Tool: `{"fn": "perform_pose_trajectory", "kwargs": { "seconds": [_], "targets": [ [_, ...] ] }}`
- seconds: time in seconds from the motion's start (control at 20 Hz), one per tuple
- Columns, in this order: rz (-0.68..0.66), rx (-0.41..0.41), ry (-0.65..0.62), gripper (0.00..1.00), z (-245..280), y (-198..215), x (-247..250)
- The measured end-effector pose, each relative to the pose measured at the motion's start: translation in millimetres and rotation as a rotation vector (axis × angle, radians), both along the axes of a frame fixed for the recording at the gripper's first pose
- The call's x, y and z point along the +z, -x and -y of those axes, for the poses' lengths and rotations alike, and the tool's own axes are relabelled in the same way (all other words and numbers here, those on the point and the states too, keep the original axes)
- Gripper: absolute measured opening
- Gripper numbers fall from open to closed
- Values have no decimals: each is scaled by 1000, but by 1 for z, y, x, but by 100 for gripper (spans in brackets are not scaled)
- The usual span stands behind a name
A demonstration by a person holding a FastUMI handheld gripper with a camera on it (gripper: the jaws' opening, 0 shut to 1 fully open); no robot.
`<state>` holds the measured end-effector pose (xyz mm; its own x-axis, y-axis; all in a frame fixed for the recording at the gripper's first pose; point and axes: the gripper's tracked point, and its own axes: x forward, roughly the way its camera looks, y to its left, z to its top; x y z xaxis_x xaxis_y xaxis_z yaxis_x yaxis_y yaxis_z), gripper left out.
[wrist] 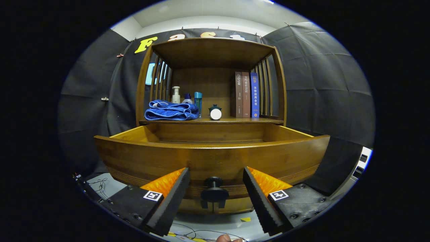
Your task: Pull open the drawer, take out the items inside it, and place them on the countertop above the cabinet.
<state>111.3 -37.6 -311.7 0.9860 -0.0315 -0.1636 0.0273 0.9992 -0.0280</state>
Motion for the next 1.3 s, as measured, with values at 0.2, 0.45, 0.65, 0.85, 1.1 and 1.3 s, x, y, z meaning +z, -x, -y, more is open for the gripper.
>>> {"fn": "perform_pose_trajectory", "kwargs": {
  "seconds": [0.2,0.45,0.65,0.85,1.1,1.3],
  "targets": [
    [10,14,36,98,0,-4,3],
    [-4,29,15,98,3,-28,6],
    [1,34,25,98,1,-57,10],
    [-14,36,28,98,2,-91,6],
    [-13,30,33,98,1,-130,4],
    [-14,15,31,98,-2,-156,2]
  ]
}}
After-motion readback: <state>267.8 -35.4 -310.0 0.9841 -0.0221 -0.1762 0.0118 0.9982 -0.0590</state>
